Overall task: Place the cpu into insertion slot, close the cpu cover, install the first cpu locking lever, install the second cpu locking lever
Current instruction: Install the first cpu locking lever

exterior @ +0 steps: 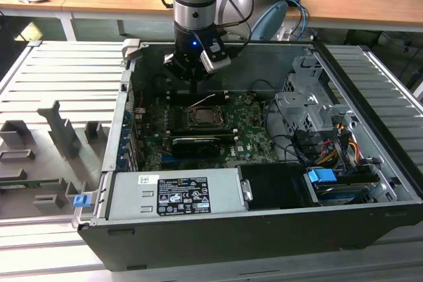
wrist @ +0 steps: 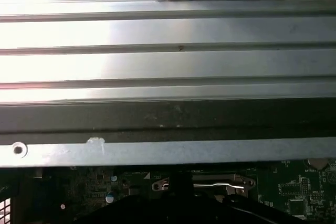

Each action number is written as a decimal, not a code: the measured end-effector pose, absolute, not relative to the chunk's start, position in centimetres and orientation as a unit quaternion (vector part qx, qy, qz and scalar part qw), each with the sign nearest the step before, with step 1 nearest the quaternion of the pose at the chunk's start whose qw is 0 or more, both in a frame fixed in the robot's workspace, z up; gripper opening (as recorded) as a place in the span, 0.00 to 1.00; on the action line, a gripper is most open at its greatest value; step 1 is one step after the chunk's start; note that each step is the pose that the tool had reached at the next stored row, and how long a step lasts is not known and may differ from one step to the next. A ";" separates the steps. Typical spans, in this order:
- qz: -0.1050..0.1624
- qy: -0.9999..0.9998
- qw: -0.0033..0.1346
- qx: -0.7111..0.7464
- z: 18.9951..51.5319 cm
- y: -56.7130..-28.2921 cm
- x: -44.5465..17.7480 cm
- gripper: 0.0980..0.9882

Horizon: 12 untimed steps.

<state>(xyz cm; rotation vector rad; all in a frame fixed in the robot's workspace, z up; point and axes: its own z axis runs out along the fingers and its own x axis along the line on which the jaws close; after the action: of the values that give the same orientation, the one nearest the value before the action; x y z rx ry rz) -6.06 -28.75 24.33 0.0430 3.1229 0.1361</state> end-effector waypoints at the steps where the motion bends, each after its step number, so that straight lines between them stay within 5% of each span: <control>1: 0.044 0.999 0.008 0.013 24.3 -28.8 -5.8 0.01; 12: 0.044 0.999 0.008 0.001 22.9 -28.8 -4.4 0.01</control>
<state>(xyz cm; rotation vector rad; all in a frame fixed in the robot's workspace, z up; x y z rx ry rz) -4.40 -28.77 22.86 0.0031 3.1220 0.1366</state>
